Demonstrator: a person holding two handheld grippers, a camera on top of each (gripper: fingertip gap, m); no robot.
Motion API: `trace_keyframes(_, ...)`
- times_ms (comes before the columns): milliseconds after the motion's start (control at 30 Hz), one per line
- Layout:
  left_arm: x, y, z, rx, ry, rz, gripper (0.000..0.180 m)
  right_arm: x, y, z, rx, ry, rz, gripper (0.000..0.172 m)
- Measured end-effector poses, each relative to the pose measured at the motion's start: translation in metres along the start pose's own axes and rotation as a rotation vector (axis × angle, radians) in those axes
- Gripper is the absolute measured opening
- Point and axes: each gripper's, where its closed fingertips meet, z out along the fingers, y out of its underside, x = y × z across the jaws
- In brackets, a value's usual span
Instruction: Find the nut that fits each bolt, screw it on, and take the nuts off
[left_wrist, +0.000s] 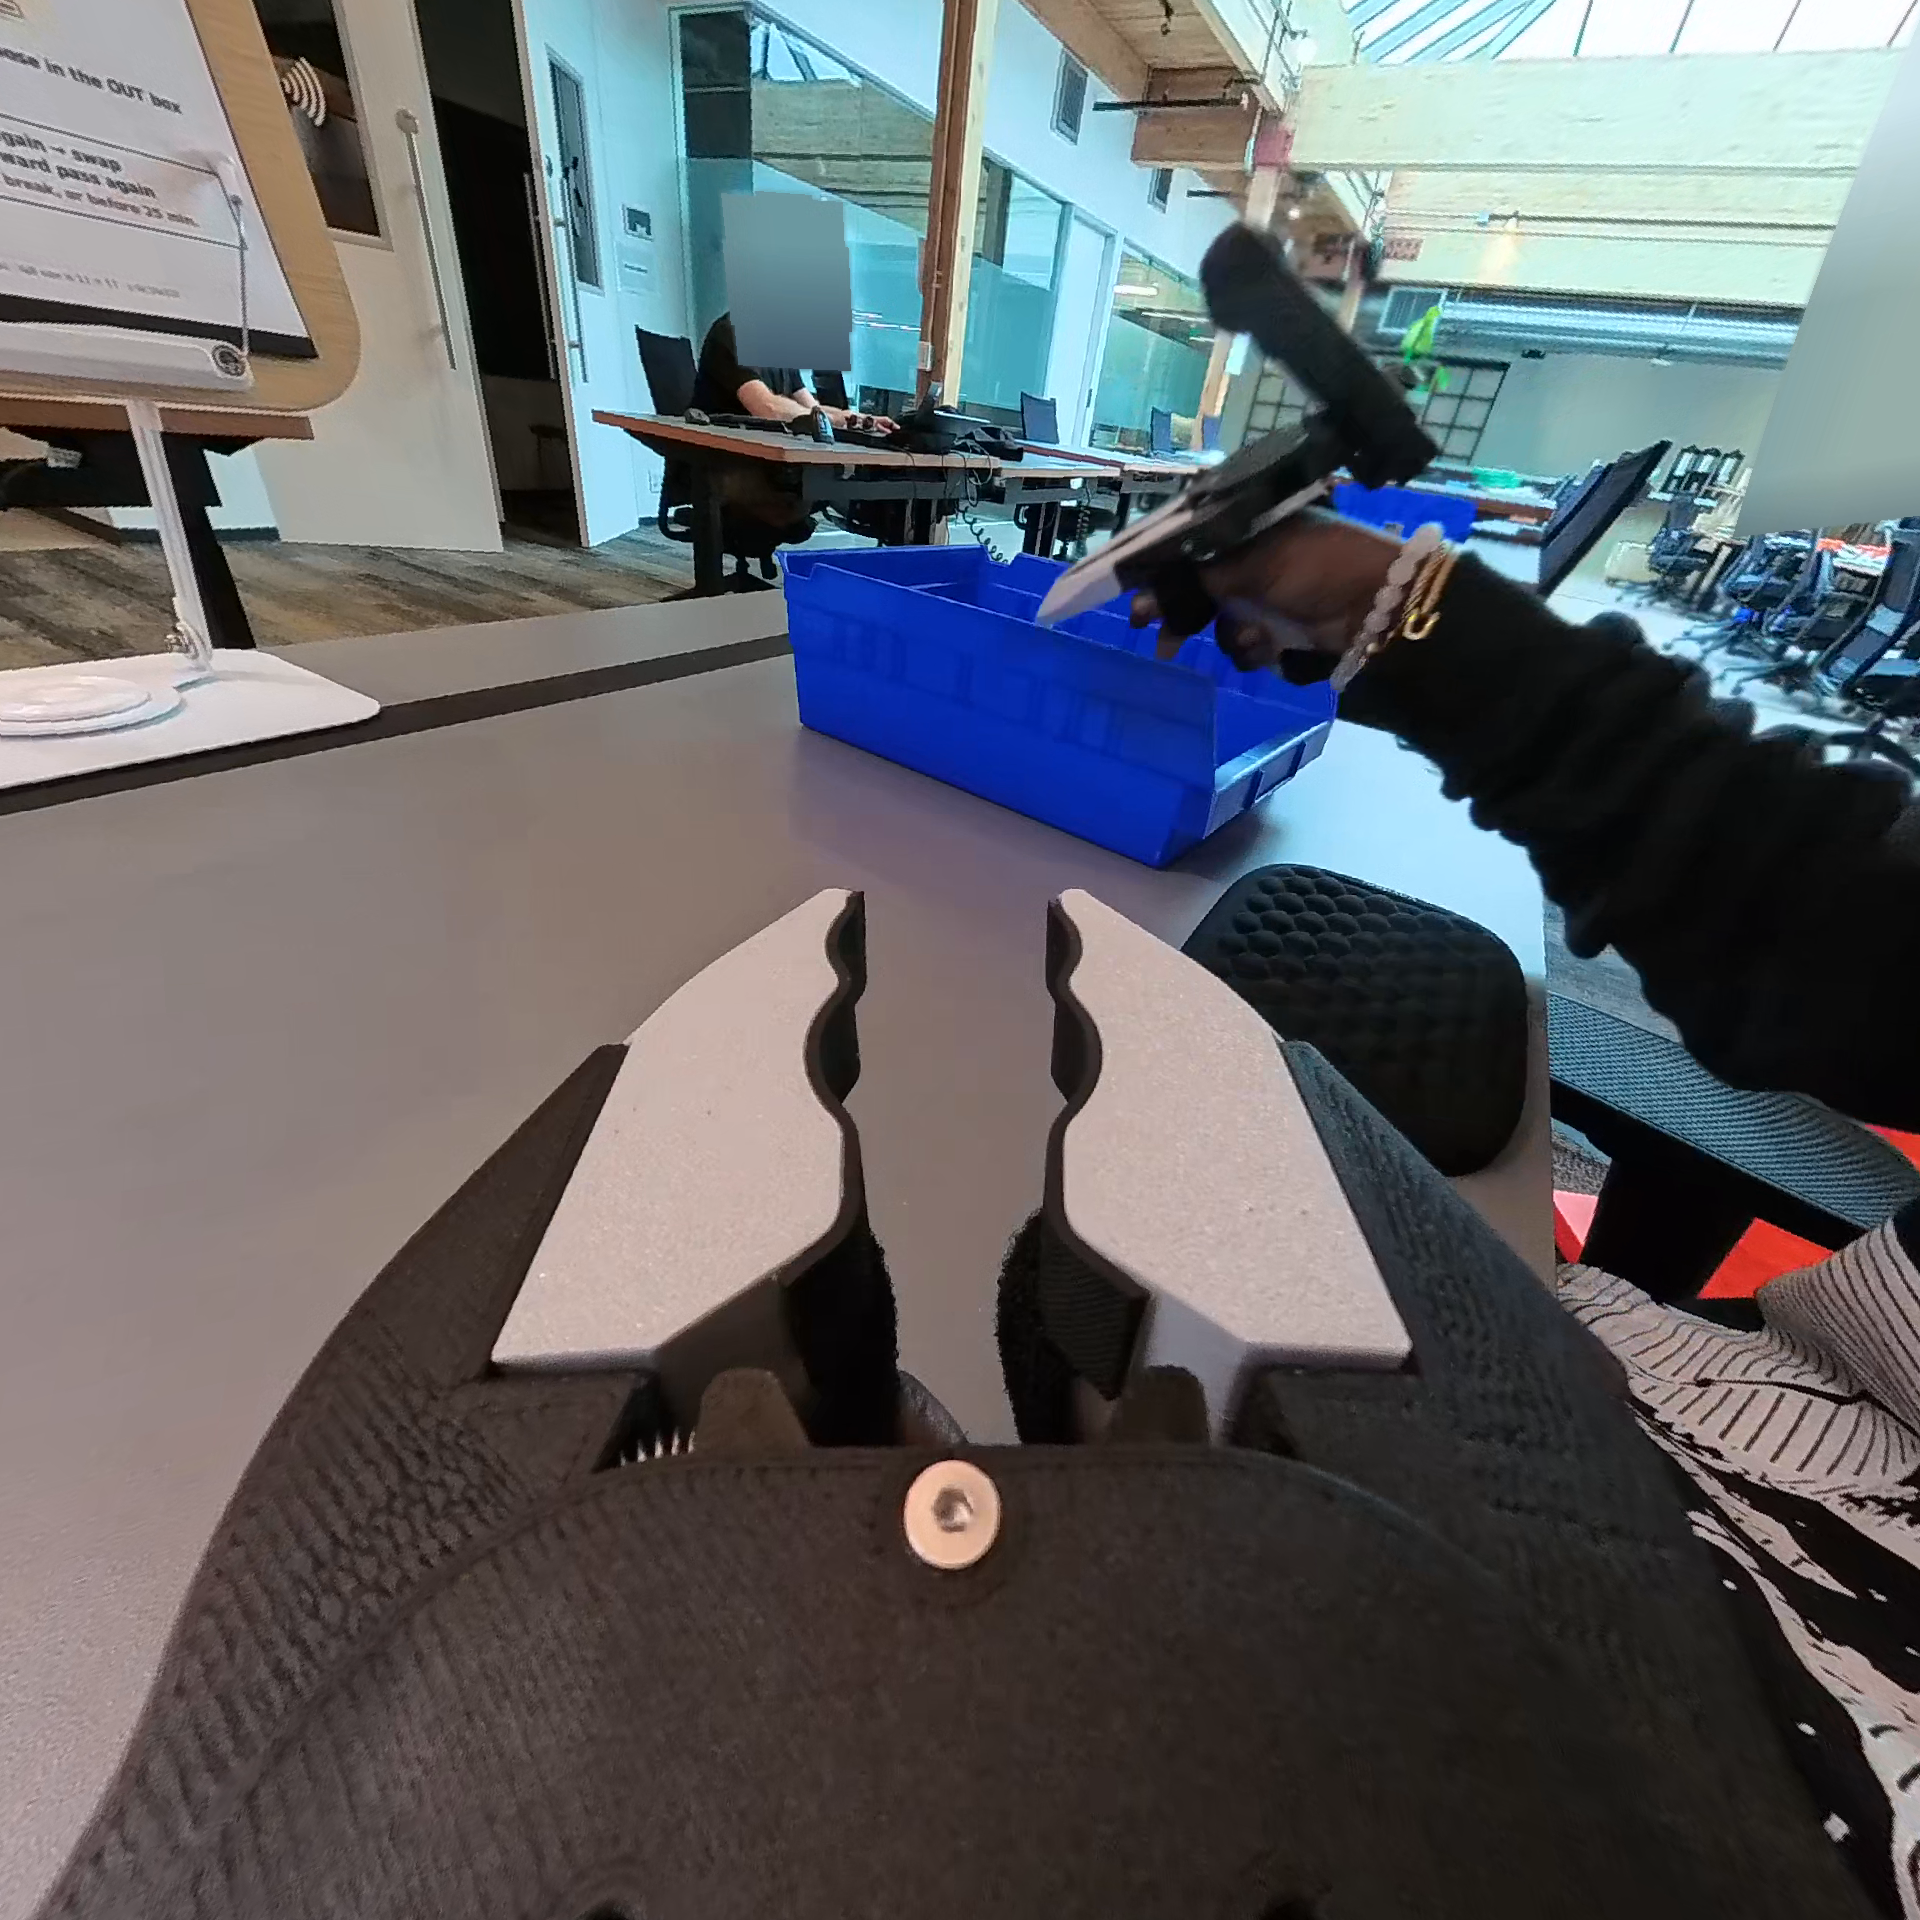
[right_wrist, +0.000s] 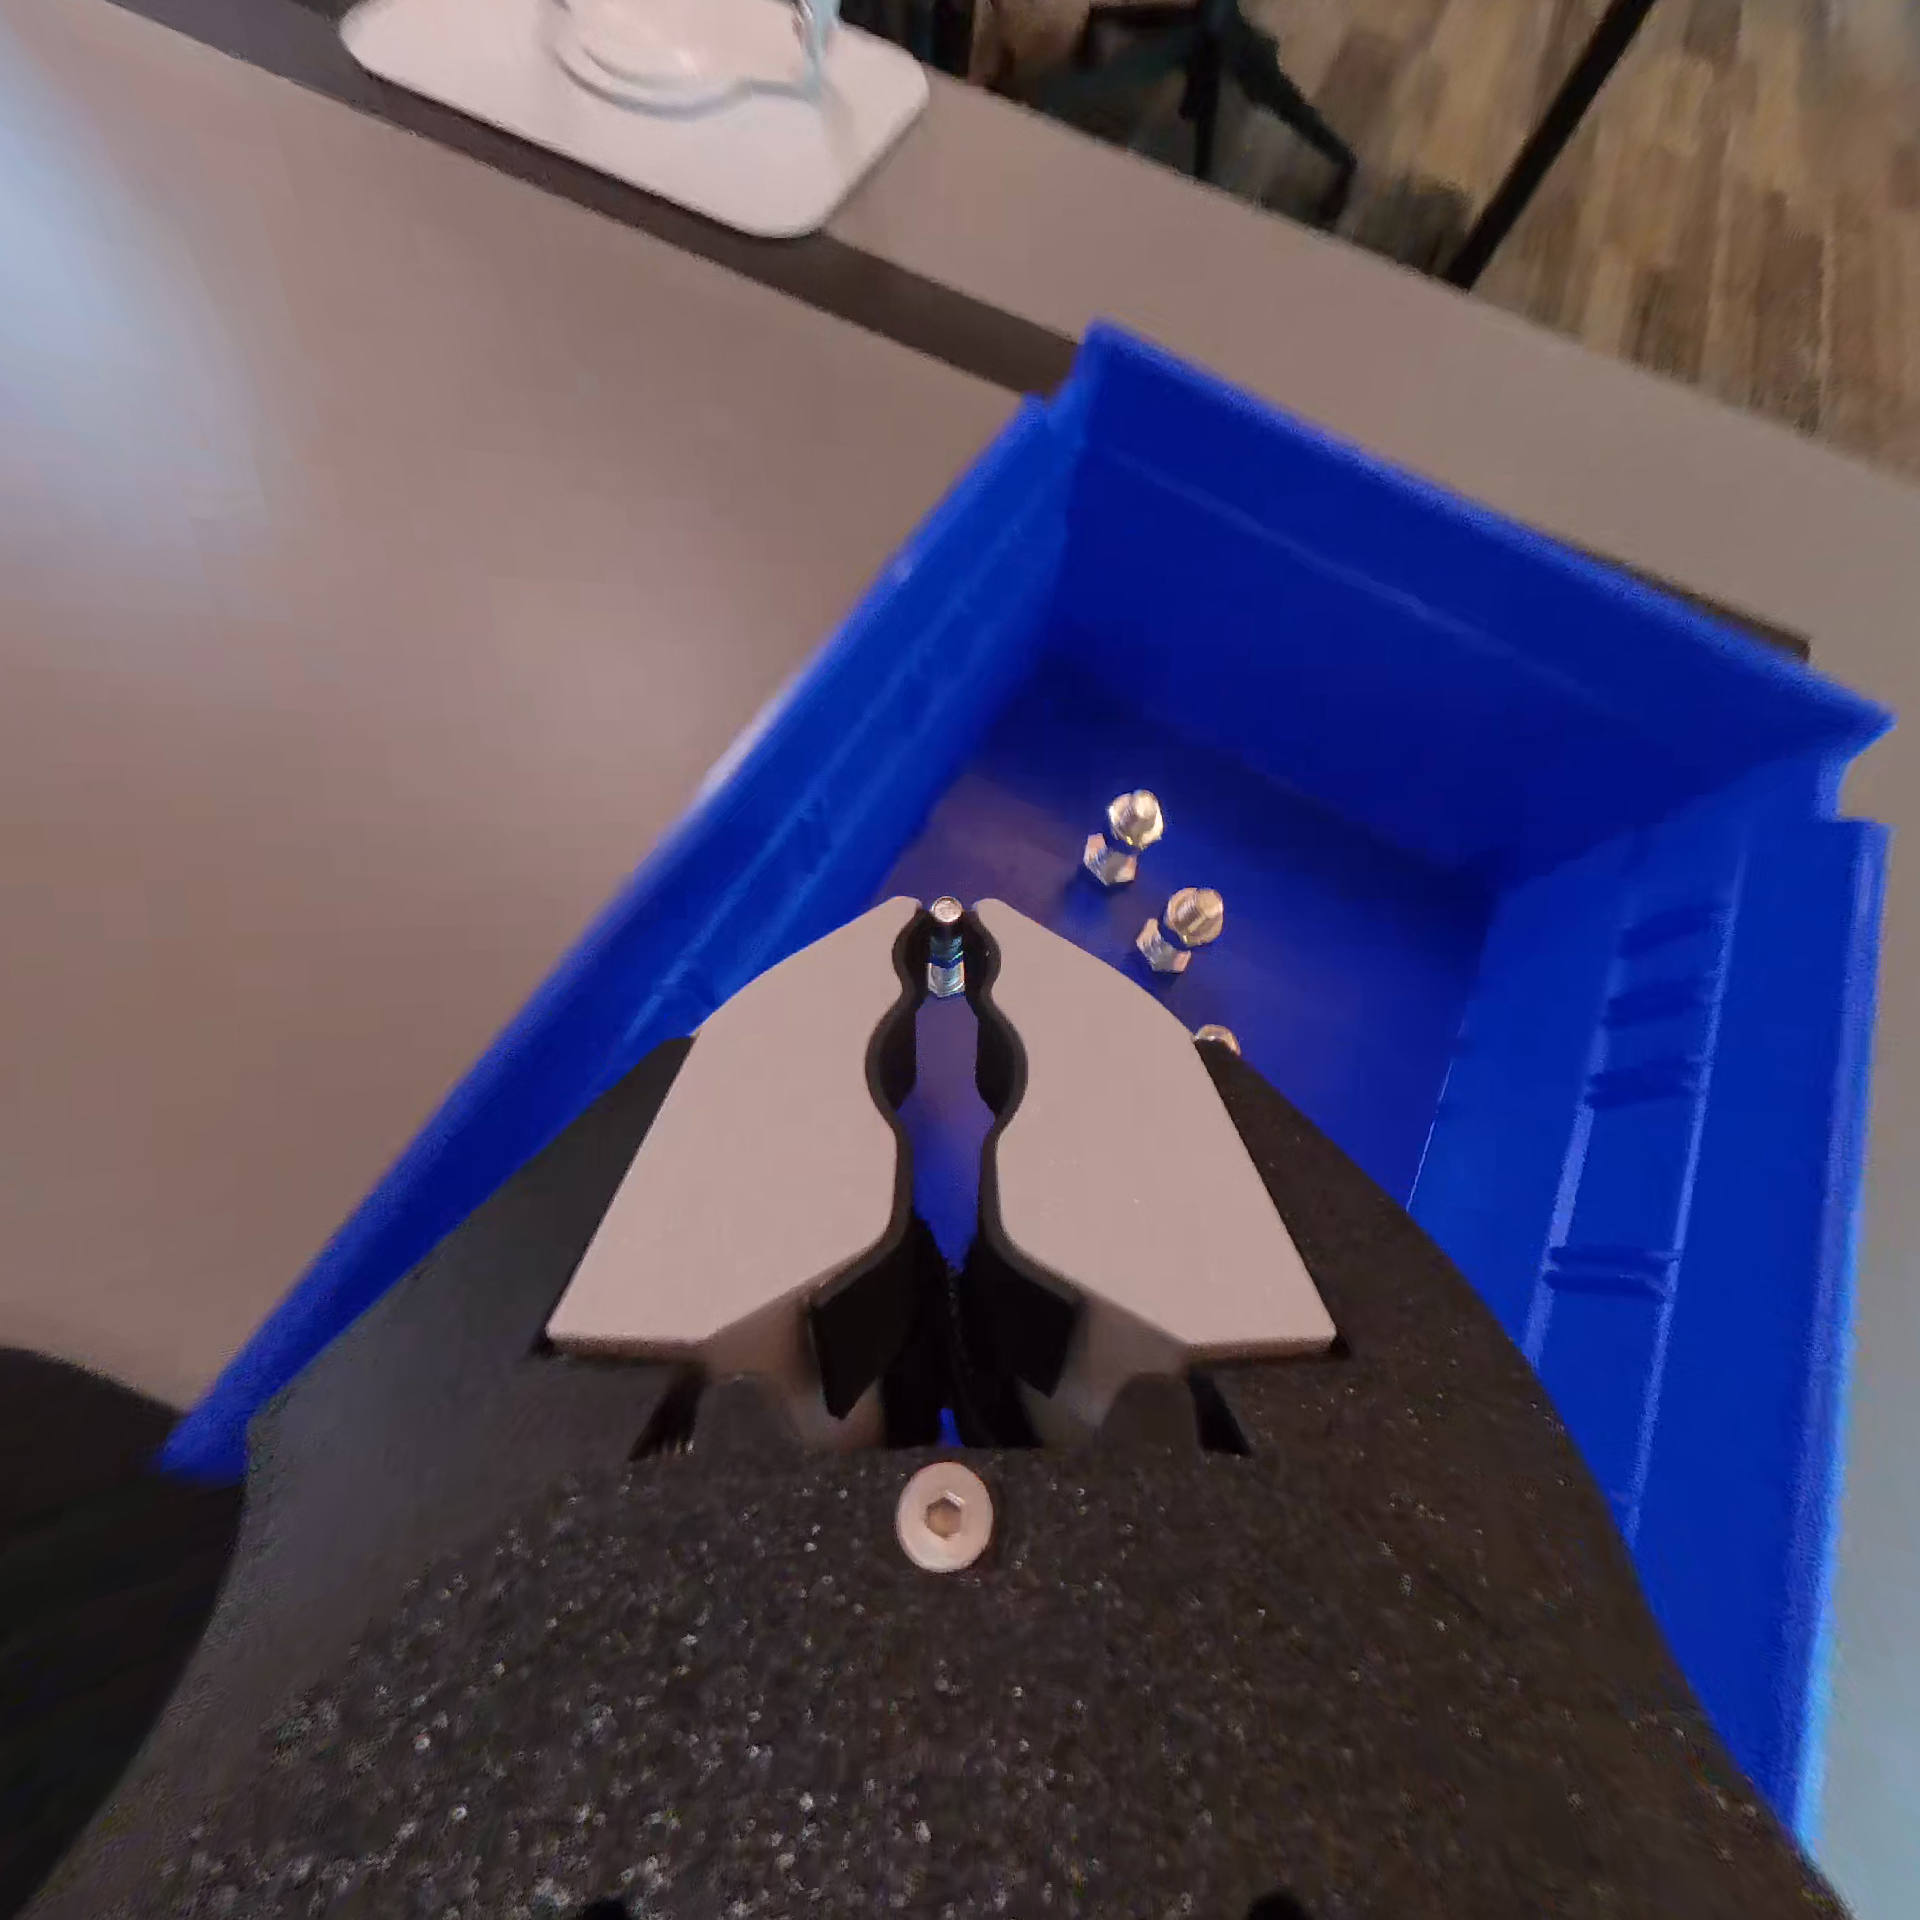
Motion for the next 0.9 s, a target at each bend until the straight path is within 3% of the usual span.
trace_keyframes(233,-0.001,0.000,0.000,0.001,-0.002,-0.009,0.033,0.021,0.036,0.038,-0.136,0.034,0.065,0.006)
trace_keyframes(600,-0.001,0.001,0.001,-0.006,-0.006,-0.011,0.033,0.026,0.050,0.047,-0.202,0.045,0.093,0.011)
trace_keyframes(733,-0.001,0.001,0.001,-0.005,-0.007,-0.010,0.033,0.025,0.027,0.027,-0.084,0.088,0.093,0.020)
trace_keyframes(900,-0.001,0.001,0.001,-0.005,-0.008,-0.011,0.033,-0.016,-0.027,-0.031,0.247,0.087,0.065,0.053)
